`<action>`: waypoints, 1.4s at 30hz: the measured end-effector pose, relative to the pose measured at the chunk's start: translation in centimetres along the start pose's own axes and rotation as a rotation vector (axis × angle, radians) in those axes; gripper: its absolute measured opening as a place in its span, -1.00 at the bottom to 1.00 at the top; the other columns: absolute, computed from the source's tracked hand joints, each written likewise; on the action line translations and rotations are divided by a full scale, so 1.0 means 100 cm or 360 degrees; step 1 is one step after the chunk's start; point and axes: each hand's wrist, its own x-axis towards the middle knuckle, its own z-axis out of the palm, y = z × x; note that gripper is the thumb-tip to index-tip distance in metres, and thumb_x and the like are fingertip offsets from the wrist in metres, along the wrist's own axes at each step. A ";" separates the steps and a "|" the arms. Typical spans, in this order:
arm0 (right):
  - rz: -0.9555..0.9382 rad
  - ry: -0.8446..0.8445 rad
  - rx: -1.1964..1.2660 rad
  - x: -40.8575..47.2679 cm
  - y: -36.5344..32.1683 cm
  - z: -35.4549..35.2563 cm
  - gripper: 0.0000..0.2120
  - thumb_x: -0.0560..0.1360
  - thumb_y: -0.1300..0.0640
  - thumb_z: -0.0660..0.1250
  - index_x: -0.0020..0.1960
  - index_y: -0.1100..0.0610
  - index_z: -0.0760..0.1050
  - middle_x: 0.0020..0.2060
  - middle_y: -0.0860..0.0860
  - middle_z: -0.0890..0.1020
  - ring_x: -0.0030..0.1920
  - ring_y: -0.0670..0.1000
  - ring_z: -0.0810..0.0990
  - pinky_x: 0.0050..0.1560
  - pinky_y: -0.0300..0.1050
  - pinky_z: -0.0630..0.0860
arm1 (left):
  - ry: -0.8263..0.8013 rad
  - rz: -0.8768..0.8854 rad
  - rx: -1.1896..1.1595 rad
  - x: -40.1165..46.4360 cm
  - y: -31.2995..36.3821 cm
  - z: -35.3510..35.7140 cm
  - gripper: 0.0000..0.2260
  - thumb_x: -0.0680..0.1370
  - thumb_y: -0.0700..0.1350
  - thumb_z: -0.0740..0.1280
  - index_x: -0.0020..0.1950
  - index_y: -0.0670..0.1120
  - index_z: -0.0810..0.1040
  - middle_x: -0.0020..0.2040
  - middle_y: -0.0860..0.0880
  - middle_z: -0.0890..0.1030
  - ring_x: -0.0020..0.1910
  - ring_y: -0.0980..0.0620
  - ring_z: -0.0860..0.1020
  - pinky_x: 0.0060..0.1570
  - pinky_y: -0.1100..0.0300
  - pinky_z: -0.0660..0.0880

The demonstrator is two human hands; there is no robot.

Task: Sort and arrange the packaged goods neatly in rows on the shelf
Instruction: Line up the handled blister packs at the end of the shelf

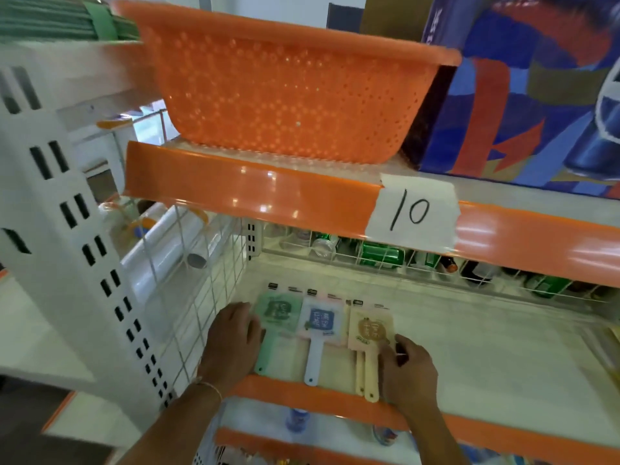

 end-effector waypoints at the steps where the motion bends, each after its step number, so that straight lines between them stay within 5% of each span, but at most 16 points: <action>1: 0.0016 0.0007 0.0005 -0.001 0.000 0.001 -0.66 0.52 -0.02 0.37 0.21 0.15 0.57 -0.11 0.01 0.57 -0.12 0.03 0.56 -0.06 -0.14 0.45 | 0.0018 0.0032 0.0004 0.000 0.001 0.000 -0.76 0.57 0.03 0.11 -0.08 -0.10 0.46 -0.13 -0.05 0.50 -0.12 -0.08 0.50 -0.15 0.06 0.49; 14: -0.0087 0.0035 -0.0031 -0.003 0.004 0.008 -0.62 0.50 -0.05 0.38 0.25 0.11 0.55 0.00 -0.01 0.65 -0.11 -0.04 0.58 0.02 -0.18 0.47 | -0.0178 0.0003 0.0155 0.003 -0.005 0.008 -0.56 0.57 0.18 -0.02 0.12 -0.10 0.47 0.05 -0.11 0.51 0.09 -0.15 0.49 0.06 -0.08 0.51; 21: -0.0181 0.0027 -0.0047 -0.004 0.002 0.009 -0.70 0.51 0.04 0.40 0.19 0.14 0.58 -0.12 -0.06 0.56 -0.17 -0.04 0.55 -0.08 -0.20 0.43 | -0.0223 -0.0001 0.0201 0.001 0.001 0.007 -0.33 0.53 0.23 -0.12 0.40 -0.18 0.40 0.39 -0.15 0.43 0.49 -0.11 0.21 0.46 -0.06 0.20; 36: -0.0203 0.0013 -0.0015 -0.005 0.004 0.009 -0.67 0.51 0.00 0.39 0.22 0.14 0.56 -0.06 -0.02 0.60 -0.15 -0.05 0.57 -0.09 -0.20 0.44 | -0.0243 -0.0009 0.0195 0.000 0.002 0.008 -0.39 0.55 0.19 -0.07 0.45 -0.14 0.33 0.47 -0.12 0.35 0.54 -0.05 0.08 0.51 0.04 0.00; 42: -0.0232 0.0029 0.0018 -0.008 0.002 0.007 -0.64 0.49 -0.01 0.42 0.23 0.11 0.56 -0.04 -0.09 0.52 -0.19 -0.19 0.53 -0.17 -0.41 0.36 | -0.0245 -0.0028 0.0176 -0.001 0.004 0.006 -0.38 0.54 0.19 -0.07 0.46 -0.14 0.31 0.47 -0.12 0.34 0.54 -0.05 0.08 0.50 0.05 -0.02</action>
